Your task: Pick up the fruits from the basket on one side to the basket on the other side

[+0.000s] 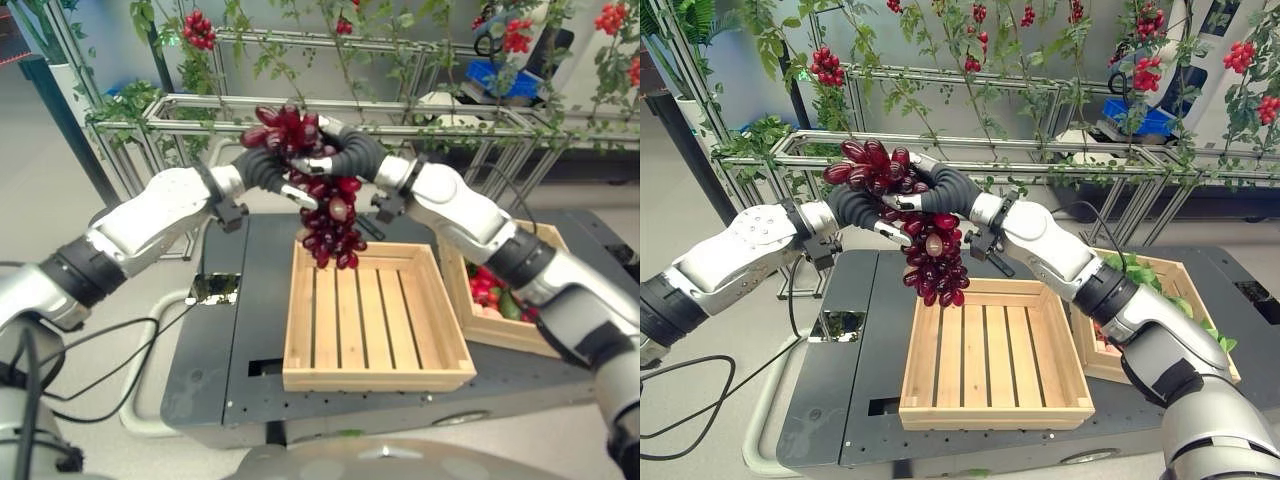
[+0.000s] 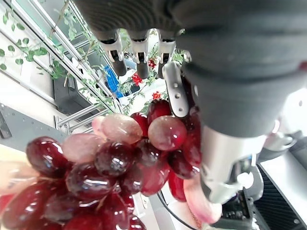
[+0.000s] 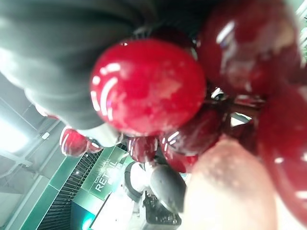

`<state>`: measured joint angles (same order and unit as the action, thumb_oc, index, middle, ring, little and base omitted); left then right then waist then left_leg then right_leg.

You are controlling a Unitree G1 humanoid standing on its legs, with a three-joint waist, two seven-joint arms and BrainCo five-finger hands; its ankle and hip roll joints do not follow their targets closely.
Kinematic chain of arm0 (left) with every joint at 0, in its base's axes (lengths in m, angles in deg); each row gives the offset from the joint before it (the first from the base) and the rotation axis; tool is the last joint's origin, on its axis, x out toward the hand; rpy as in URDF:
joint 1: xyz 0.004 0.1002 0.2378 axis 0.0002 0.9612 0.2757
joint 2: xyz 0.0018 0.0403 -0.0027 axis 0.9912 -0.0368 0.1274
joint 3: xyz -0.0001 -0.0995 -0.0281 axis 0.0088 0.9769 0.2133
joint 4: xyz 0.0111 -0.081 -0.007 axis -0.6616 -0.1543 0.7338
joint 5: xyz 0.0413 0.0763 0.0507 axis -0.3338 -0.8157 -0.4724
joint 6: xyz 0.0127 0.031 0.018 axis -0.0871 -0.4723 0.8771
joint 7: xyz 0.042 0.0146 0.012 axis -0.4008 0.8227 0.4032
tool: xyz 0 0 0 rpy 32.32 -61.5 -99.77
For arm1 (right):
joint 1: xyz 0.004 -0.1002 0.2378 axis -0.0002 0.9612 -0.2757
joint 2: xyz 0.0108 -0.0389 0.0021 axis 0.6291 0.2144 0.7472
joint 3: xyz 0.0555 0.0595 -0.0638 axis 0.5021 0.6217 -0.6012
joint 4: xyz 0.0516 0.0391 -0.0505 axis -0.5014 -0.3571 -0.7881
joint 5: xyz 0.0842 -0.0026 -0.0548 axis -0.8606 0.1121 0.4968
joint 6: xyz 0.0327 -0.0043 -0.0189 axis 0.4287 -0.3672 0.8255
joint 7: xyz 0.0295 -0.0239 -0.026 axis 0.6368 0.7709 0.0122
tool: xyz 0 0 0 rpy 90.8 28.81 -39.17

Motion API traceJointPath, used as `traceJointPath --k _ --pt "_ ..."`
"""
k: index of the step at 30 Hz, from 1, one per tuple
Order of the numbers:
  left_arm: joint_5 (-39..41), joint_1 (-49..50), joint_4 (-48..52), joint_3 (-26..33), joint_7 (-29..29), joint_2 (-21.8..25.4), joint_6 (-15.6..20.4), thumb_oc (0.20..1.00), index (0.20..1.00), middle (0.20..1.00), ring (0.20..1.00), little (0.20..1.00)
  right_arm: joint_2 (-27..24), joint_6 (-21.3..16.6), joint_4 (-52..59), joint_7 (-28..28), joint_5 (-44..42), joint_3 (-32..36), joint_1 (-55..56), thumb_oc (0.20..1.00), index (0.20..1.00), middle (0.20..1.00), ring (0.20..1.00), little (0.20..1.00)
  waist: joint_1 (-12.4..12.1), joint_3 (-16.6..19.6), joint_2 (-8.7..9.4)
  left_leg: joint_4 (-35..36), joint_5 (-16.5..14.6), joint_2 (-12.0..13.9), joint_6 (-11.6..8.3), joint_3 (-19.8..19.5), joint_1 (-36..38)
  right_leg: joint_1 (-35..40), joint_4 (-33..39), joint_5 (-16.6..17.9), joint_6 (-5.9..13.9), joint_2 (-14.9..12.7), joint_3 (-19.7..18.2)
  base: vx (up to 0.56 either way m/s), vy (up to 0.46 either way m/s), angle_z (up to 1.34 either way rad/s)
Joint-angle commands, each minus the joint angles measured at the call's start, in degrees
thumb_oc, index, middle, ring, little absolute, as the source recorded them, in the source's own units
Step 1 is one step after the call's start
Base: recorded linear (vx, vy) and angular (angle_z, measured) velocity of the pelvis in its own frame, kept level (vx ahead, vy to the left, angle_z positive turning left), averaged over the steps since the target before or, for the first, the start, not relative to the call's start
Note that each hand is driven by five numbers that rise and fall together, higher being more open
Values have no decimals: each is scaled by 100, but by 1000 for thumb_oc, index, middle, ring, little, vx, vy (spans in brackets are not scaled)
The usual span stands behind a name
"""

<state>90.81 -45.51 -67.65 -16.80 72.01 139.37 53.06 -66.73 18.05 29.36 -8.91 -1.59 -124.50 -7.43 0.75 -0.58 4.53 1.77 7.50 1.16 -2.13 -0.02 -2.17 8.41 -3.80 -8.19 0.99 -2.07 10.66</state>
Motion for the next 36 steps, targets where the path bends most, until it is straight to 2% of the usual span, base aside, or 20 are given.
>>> traceJointPath --k 1,5,10,20,28,32,34,35,36 --pt "54 -430 769 -1012 -886 -548 54 1000 1000 1000 1000 1000 514 -780 -405 534 -110 490 -1771 200 200 200 200 200 -25 92 73 -142 -932 187 -113 102 687 -304 6 631 761 -360 -100 0 0 0" --pt "54 -566 877 -1208 -939 -463 30 1000 1000 1000 1000 1000 418 -780 -558 612 -108 409 -2000 200 200 200 200 200 -30 101 83 -133 -935 185 -113 99 674 -308 23 647 765 -363 -102 0 0 0" --pt "42 -504 920 -1173 -904 -425 35 1000 1000 1000 1000 1000 266 -768 -565 638 -45 307 -2209 200 200 200 200 200 -22 118 99 -131 -937 181 -113 101 669 -315 16 654 766 -357 -104 0 0 0" --pt "-214 -6 654 -779 -702 -604 63 1000 1000 1000 1000 1000 121 -882 -523 778 -185 531 -2388 200 200 200 200 200 8 153 78 -120 -964 174 -103 94 675 -325 2 641 768 -363 -105 0 0 0" --pt "-434 362 478 -323 -566 -534 170 1000 1000 1000 1000 1000 -42 -882 -445 758 -341 662 -2244 200 200 200 200 200 39 154 72 -116 -970 182 -107 114 683 -332 4 626 759 -351 -124 0 0 0" --pt "-383 624 605 37 -538 -302 216 1000 1000 1000 1000 1000 -468 -798 -152 605 -451 704 -1921 200 200 200 200 200 66 142 62 -103 -971 190 -111 130 687 -344 1 620 760 -350 -126 0 0 0" --pt "-419 800 633 265 -526 -64 259 1000 1000 1000 1000 1000 -958 -772 75 511 -523 770 -1664 200 200 200 200 200 83 127 65 -109 -968 191 -116 136 676 -365 -3 618 762 -342 -120 0 0 0" --pt "-420 807 638 271 -526 -63 257 1000 1000 1000 1000 1000 -960 -770 81 512 -523 771 -1659 200 200 200 200 200 82 128 64 -108 -968 191 -116 136 677 -365 -3 618 762 -342 -121 0 0 0" --pt "-465 986 572 522 -490 36 298 1000 1000 1000 1000 1000 -1276 -789 219 447 -598 943 -1411 200 200 200 200 200 87 123 73 -97 -969 197 -120 142 683 -365 3 618 770 -344 -115 0 0 0"
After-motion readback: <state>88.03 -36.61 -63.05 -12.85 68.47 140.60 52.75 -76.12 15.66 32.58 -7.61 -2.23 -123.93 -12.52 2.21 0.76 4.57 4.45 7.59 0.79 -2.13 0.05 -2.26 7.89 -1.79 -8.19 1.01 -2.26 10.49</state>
